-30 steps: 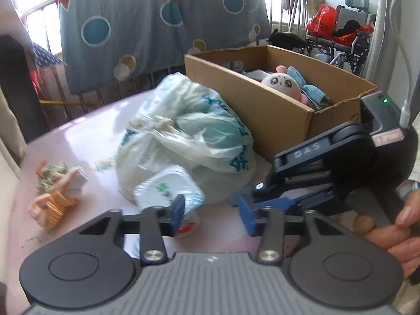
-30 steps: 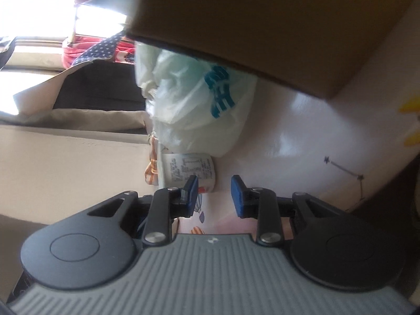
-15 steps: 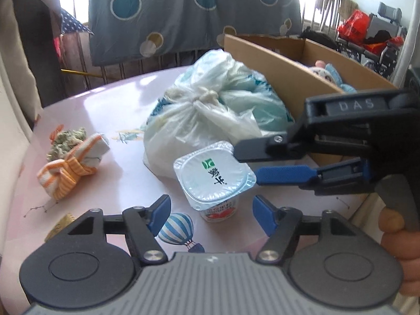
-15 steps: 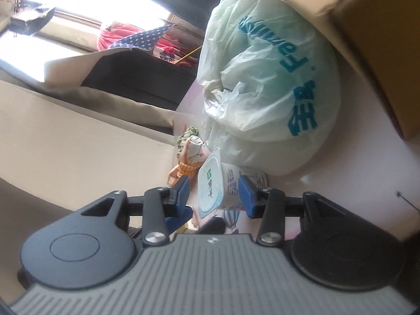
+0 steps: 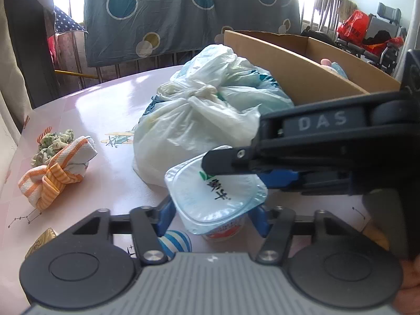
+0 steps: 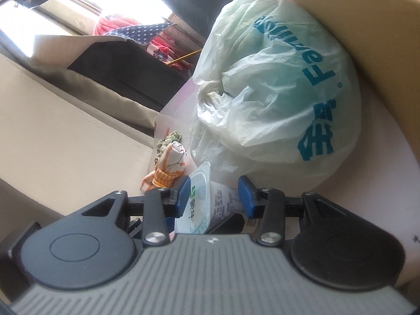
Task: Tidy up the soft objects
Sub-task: 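Lift the yogurt cup with the right tool and carry it toward the box, then lower the yogurt cup into the box and open the right tool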
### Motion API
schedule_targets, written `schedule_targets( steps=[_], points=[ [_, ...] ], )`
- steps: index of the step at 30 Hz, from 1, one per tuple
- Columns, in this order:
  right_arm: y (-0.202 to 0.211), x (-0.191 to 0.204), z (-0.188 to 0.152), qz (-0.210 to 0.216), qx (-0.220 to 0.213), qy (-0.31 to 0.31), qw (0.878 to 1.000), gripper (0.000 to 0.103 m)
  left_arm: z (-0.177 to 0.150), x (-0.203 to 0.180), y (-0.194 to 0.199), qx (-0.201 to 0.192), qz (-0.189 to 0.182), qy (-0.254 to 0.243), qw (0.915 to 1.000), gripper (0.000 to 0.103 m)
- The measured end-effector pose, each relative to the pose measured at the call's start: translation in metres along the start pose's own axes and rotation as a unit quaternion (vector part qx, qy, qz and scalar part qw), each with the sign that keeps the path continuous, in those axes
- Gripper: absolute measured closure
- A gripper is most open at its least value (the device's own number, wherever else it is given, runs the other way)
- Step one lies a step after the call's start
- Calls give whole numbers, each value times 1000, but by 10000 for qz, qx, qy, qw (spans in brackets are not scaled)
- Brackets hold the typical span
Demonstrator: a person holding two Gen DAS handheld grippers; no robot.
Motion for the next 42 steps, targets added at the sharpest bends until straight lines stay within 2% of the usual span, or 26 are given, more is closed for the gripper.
schedule_targets(
  steps=[5,12,17,22,28,32,35,38,42],
  points=[
    [3,10,4,106,-71,224,9997,74,1,0,6,-106,62,4,9999,50],
    [15,23,6,266,-51,272,9993,74,4,0,22,-153,126,72,9998,51],
    [37,38,17,471,-167,330,9982,75,19,-9,45,-350,172,-16,9992,51],
    [73,48,50,640,-365,376,9966,74,52,-34,69,-684,104,-221,9974,51],
    [135,42,114,542,-712,469,9949,75,109,-94,80,-897,-354,-498,9941,51],
    [174,13,153,316,-836,300,9955,74,141,-143,67,-707,-783,-549,9929,51],
    [193,-20,174,147,-780,64,9968,73,152,-179,44,-398,-1038,-650,9917,51],
    [198,-61,184,48,-539,-298,9981,72,150,-209,14,117,-1172,-712,9905,51],
    [189,-113,184,-21,-42,-796,9968,71,138,-228,-26,806,-1162,-704,9874,51]
  ],
)
Point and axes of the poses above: each gripper's, at about its wrist camera, not at the fingertips, and y roughly against the way its jaws point, x to its left, z to its top, the point moved 6 cm from there along -y, roughly the way its jaws point, and after that the axes turned 8 degrees about y, right-handed, at the moved point
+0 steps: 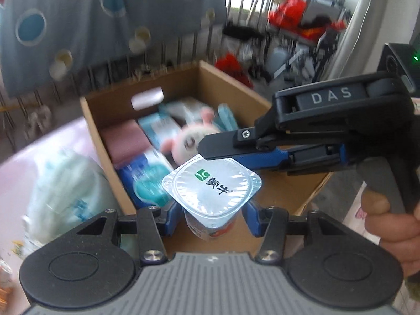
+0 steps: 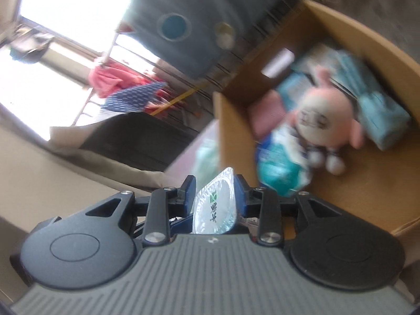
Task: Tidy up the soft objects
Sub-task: 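Lower the yogurt cup into the box and open the right tool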
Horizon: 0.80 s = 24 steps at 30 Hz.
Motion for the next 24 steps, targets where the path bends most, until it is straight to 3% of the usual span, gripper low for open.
schedule_targets(
  steps=[6,10,20,24],
  points=[
    [-33,-41,-6,-58,704,-488,9963,70,-10,6,-32,666,88,62,9977,50],
    [-49,-61,-9,-143,1052,-696,9919,69,-9,11,-28,673,136,76,9976,47],
    [-58,-64,7,-812,925,-332,9918,70,-12,33,9,317,264,258,9988,46],
    [-57,-67,18,-1178,619,-306,9906,69,-23,60,33,104,461,459,9978,46]
  ],
)
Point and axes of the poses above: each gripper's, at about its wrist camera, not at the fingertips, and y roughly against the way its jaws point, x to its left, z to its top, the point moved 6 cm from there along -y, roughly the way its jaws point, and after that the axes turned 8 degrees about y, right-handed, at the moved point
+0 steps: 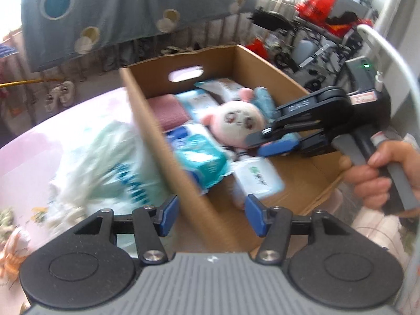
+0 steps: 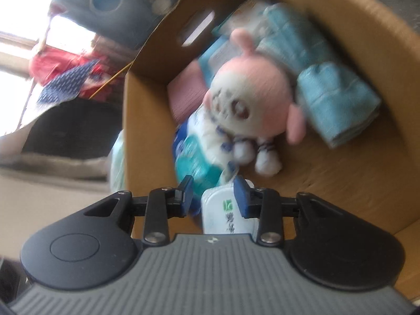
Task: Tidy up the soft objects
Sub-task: 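Lower the yogurt cup into the box and open the right tool, then move the right tool to the orange-striped towel bundle and close on it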
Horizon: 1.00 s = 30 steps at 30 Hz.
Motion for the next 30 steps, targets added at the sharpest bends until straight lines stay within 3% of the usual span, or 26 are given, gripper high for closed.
schedule_targets(
  steps=[4,8,15,22,25,30],
  points=[
    [0,-6,6,-204,-52,-60,9998,69,-12,39,25,-164,178,344,9991,46],
    [-19,-12,-4,-363,355,-141,9986,68,-30,82,47,-298,451,706,9960,46],
    [-37,0,-24,-139,679,-204,9974,67,-74,152,88,-467,1045,1235,9857,46],
    [-42,9,-41,173,951,-442,9943,66,-119,196,115,-552,1428,1674,9739,46],
    [-33,9,-40,31,787,-398,9961,59,-135,207,124,-651,1586,1785,9689,43],
    [6,20,-25,-228,123,2,9997,51,-157,219,133,-725,1854,1788,9635,39]
  ],
)
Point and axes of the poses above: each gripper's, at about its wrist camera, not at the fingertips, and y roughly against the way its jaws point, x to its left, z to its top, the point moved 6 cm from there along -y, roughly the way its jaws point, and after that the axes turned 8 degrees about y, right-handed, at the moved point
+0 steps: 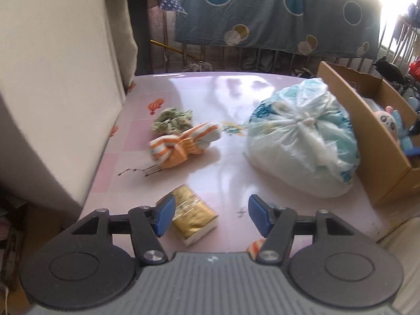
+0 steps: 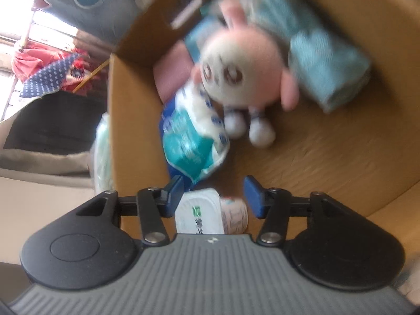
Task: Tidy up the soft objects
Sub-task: 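Move the right tool to the orange-striped towel bundle and close on it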
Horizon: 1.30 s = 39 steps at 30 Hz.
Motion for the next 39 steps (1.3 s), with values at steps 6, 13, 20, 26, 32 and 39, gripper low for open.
schedule_targets(
  steps=[6,13,20,26,32,39],
  points=[
    [40,64,5,318,-524,802,9949,43,-4,8,-6,-28,115,17,9999,38],
    [-1,175,-28,1311,213,1539,9791,38,13,11,-14,-418,396,-137,9982,38],
    [-113,271,-63,1775,1508,1273,9641,38,34,15,-44,-788,1097,-1181,9838,36],
    [-213,300,-96,1159,2326,809,9622,38,48,29,-88,-475,867,-1432,9848,35],
    [-275,301,-103,576,2287,499,9705,38,59,37,-142,32,709,-1335,9885,30],
    [-303,298,-107,615,1913,260,9793,46,65,43,-182,366,691,-1131,9905,37]
  ],
)
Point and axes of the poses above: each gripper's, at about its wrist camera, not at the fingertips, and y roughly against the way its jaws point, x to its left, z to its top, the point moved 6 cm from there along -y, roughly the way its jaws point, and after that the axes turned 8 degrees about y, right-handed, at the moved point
